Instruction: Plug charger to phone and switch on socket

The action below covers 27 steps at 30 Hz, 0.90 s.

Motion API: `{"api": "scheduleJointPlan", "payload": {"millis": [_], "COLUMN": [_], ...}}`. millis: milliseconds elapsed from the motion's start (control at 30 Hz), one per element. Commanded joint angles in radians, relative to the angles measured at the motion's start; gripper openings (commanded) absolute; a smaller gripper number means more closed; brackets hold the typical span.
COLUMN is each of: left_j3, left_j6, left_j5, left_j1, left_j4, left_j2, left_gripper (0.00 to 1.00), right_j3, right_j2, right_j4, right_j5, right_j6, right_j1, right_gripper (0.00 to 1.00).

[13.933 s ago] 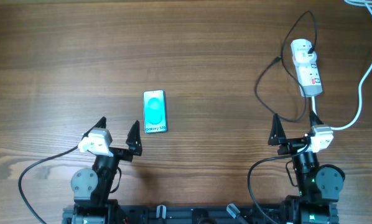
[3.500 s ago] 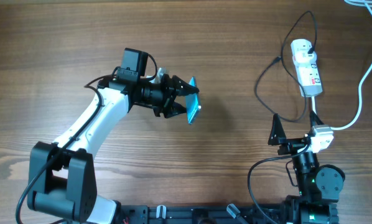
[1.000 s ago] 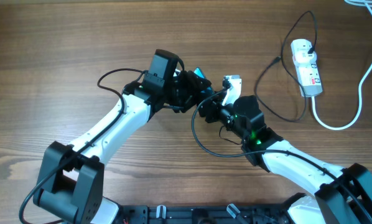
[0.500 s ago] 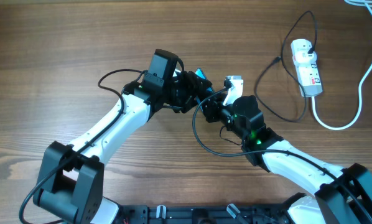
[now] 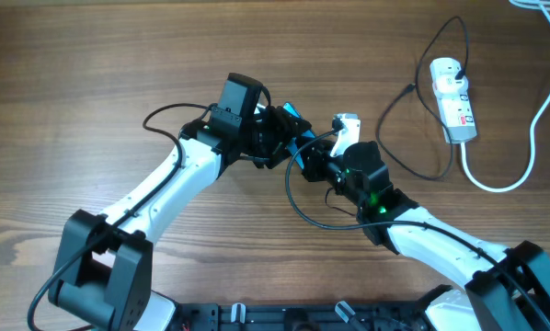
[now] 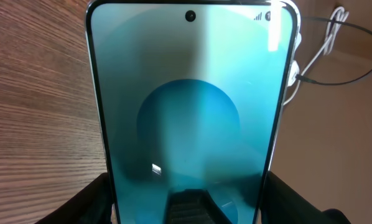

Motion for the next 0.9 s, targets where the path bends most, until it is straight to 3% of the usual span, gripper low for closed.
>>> {"api": "scheduleJointPlan", "payload": {"millis": [0, 67, 200, 367, 467, 567, 700, 867], "left_j3": [0.020, 0.020, 0.020, 0.020, 0.020, 0.020, 0.020, 0.019], "left_j6": [0.055, 0.081, 0.151, 0.217, 0.266, 0.302, 0.374, 0.433], "left_j5": [0.039, 0.040, 0.117, 0.243, 0.287, 0.287, 0.286, 0.283], "left_j1": [0.014, 0.045, 0.176, 0.380, 0.509, 0.618, 0.681, 0.597], "left_j4": [-0.003, -0.003, -0.003, -0.003, -0.019, -0.068, -0.184, -0.388], "left_j2": [-0.028, -0.028, -0.058, -0.145, -0.212, -0.282, -0.352, -0.364], "left_gripper": [0.68, 0.73, 0.80, 0.81, 0.81, 0.81, 0.81, 0.84], "right_j3": [0.021, 0.021, 0.021, 0.021, 0.021, 0.021, 0.021, 0.021], "right_j2": [0.010, 0.010, 0.010, 0.010, 0.010, 0.010, 0.010, 0.010], "right_j4": [0.024, 0.022, 0.018, 0.014, 0.014, 0.016, 0.105, 0.268], "right_j5": [-0.033, -0.039, -0.155, -0.288, -0.378, -0.469, -0.464, -0.401], "right_j6": [0.128, 0.212, 0.515, 0.823, 1.140, 1.338, 1.338, 1.339], "right_j1": [0.006, 0.004, -0.011, -0.012, -0.012, -0.012, -0.012, -0.012], "right_gripper": [0.04, 0.05, 0.04, 0.04, 0.04, 0.05, 0.04, 0.04]}}
